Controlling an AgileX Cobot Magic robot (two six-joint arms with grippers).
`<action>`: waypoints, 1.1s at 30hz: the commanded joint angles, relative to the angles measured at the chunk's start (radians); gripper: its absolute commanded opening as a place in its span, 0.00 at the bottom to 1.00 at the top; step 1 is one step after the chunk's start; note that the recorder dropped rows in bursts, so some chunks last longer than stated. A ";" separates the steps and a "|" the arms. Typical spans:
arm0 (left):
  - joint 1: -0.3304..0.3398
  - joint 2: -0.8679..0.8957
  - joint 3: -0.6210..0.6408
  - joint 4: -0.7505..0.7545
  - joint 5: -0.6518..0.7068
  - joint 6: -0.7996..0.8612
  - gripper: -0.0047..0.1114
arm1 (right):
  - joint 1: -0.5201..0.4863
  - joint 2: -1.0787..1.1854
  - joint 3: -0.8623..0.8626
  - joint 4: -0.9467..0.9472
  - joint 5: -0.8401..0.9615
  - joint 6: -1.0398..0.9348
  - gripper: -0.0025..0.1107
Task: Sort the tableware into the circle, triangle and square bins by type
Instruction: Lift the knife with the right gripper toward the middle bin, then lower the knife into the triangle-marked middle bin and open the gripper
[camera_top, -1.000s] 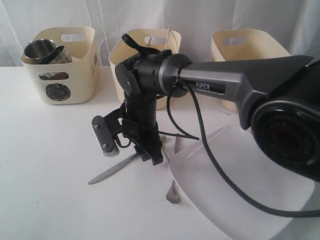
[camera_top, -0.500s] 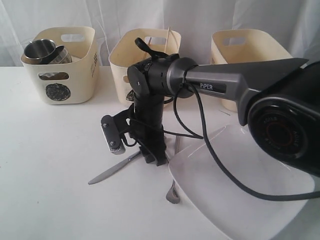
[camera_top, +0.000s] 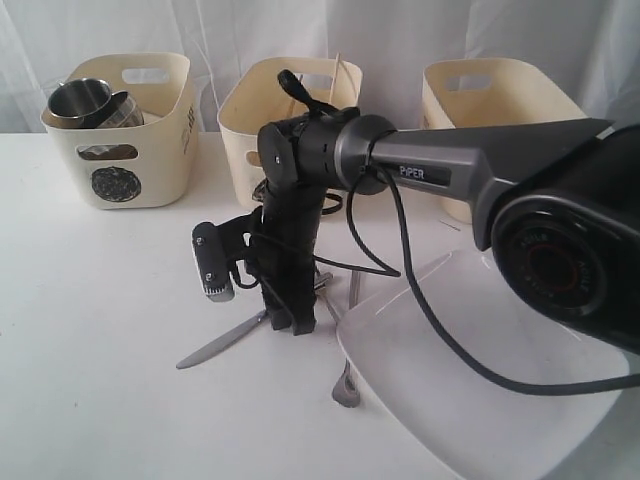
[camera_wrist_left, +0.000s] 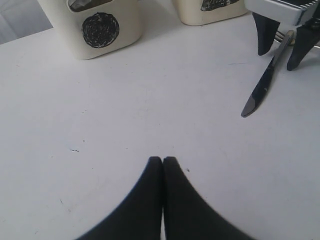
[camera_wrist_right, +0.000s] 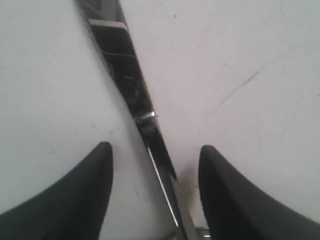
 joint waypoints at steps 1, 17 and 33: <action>-0.005 -0.005 0.004 0.000 0.015 0.004 0.04 | 0.012 0.091 0.017 0.020 0.046 0.080 0.39; -0.005 -0.005 0.004 0.000 0.030 0.024 0.04 | 0.084 -0.150 0.059 0.453 0.142 0.300 0.02; -0.005 -0.005 0.004 0.000 0.030 0.024 0.04 | -0.087 -0.595 0.609 0.489 -0.942 0.825 0.02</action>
